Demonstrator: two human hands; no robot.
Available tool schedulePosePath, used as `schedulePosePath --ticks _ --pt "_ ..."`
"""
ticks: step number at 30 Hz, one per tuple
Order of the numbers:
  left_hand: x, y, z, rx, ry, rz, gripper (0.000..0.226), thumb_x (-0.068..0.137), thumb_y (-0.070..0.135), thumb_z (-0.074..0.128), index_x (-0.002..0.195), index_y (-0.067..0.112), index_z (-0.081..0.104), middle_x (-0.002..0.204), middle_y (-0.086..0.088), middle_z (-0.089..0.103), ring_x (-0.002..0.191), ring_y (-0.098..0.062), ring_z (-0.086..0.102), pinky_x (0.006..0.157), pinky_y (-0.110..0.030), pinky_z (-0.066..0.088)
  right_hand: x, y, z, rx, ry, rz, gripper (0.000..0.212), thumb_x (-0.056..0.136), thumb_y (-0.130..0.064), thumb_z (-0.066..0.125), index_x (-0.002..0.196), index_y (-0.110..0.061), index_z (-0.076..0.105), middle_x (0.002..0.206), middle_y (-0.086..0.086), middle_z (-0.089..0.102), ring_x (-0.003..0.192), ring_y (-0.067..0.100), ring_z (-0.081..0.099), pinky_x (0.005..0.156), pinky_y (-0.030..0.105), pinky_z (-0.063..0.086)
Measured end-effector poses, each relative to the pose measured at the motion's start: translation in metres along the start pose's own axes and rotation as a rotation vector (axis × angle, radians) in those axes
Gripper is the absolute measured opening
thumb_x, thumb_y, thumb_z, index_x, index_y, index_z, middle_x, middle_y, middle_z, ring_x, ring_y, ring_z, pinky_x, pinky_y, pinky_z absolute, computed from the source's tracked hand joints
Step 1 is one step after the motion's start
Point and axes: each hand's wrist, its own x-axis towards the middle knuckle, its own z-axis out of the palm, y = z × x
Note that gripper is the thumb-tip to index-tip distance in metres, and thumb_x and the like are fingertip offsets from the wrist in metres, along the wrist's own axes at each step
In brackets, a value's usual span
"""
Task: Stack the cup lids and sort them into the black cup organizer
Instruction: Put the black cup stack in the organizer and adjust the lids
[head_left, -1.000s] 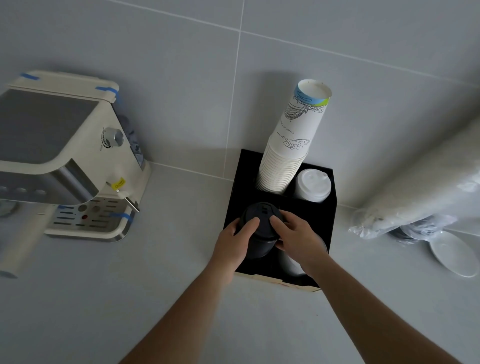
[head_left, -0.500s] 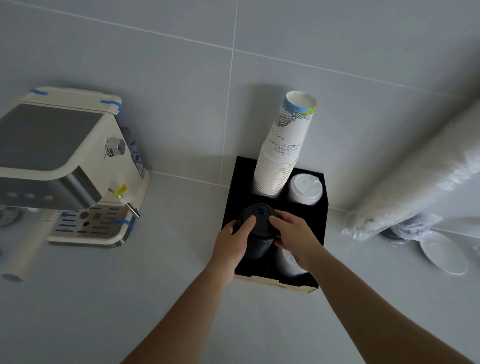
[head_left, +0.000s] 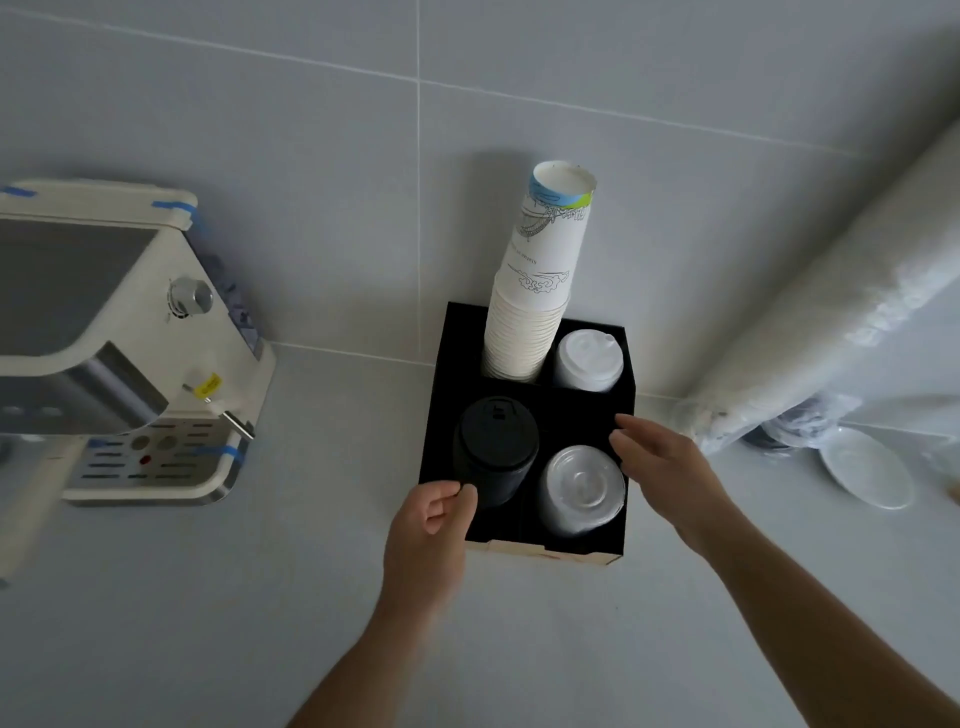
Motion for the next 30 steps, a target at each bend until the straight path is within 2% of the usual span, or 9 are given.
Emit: schedulePosePath --ticks 3,6,11,16,19,21,24,27,30 --pt "-0.006 -0.014 0.016 0.062 -0.089 -0.023 0.003 0.086 0.029 0.067 0.087 0.026 0.068 0.093 -0.001 0.073 0.093 -0.018 0.069 0.089 -0.037 0.055 -0.006 0.017 -0.009 -0.188 0.023 -0.005 0.042 0.088 -0.032 0.066 0.129 -0.025 0.065 0.115 -0.006 0.073 0.109 0.013 0.066 0.094 0.028 0.047" --pt "-0.005 -0.021 0.039 0.091 -0.175 -0.048 0.018 0.076 0.043 0.068 0.087 0.029 0.068 0.095 -0.003 0.073 0.097 -0.021 0.068 0.090 -0.037 0.054 -0.013 0.030 -0.005 -0.351 0.002 -0.025 0.045 0.086 -0.031 0.070 0.130 -0.024 0.064 0.123 -0.002 0.069 0.109 0.016 0.066 0.094 0.026 0.048" --pt "0.004 -0.022 0.073 0.125 -0.282 -0.101 0.048 0.089 0.027 0.060 0.135 0.015 0.051 0.134 0.001 0.057 0.119 -0.010 0.056 0.096 -0.023 0.042 -0.016 0.041 0.007 -0.522 -0.071 -0.206 0.058 0.084 -0.026 0.073 0.139 -0.020 0.055 0.148 -0.001 0.052 0.131 0.017 0.053 0.107 0.020 0.035" --pt "0.014 -0.020 0.094 0.200 -0.318 -0.121 0.073 0.079 0.044 0.056 0.147 0.026 0.034 0.149 0.005 0.044 0.138 -0.013 0.039 0.112 -0.038 0.036 -0.009 0.047 0.014 -0.706 -0.176 -0.241 0.069 0.085 -0.037 0.069 0.147 -0.023 0.043 0.160 -0.007 0.033 0.140 0.015 0.041 0.110 0.029 0.038" --pt "0.022 -0.021 0.102 0.229 -0.304 -0.088 0.069 0.079 0.043 0.054 0.145 0.035 0.036 0.144 0.014 0.048 0.135 -0.007 0.042 0.109 -0.035 0.039 -0.001 0.052 0.016 -0.796 -0.185 -0.290 0.060 0.086 -0.042 0.065 0.140 -0.021 0.049 0.157 -0.006 0.037 0.134 0.017 0.045 0.105 0.027 0.039" --pt "0.024 -0.020 0.106 0.222 -0.301 -0.085 0.065 0.086 0.036 0.054 0.147 0.033 0.032 0.142 0.017 0.046 0.131 -0.003 0.042 0.105 -0.027 0.038 0.003 0.053 0.018 -0.823 -0.176 -0.328 0.047 0.085 -0.044 0.062 0.125 -0.021 0.056 0.146 -0.009 0.046 0.118 0.016 0.052 0.089 0.022 0.039" --pt "0.027 -0.021 0.113 0.253 -0.279 -0.101 0.063 0.093 0.032 0.049 0.150 0.028 0.023 0.149 0.008 0.041 0.136 -0.011 0.040 0.105 -0.027 0.036 0.010 0.057 0.021 -0.846 -0.179 -0.361 0.037 0.084 -0.048 0.062 0.107 -0.019 0.059 0.124 -0.008 0.055 0.100 0.018 0.054 0.075 0.022 0.035" --pt "0.031 -0.022 0.120 0.287 -0.249 -0.115 0.061 0.095 0.035 0.045 0.151 0.025 0.022 0.148 -0.002 0.044 0.135 -0.020 0.043 0.110 -0.035 0.038 0.009 0.060 0.023 -0.843 -0.168 -0.366 0.038 0.083 -0.046 0.062 0.108 -0.018 0.059 0.125 -0.007 0.056 0.103 0.019 0.056 0.078 0.022 0.038" --pt "0.035 -0.023 0.125 0.325 -0.227 -0.131 0.050 0.096 0.033 0.042 0.142 0.016 0.037 0.137 -0.015 0.052 0.126 -0.030 0.051 0.104 -0.043 0.044 0.004 0.063 0.024 -0.858 -0.181 -0.348 0.046 0.087 -0.048 0.056 0.121 -0.017 0.058 0.138 -0.004 0.052 0.117 0.020 0.054 0.094 0.026 0.042"
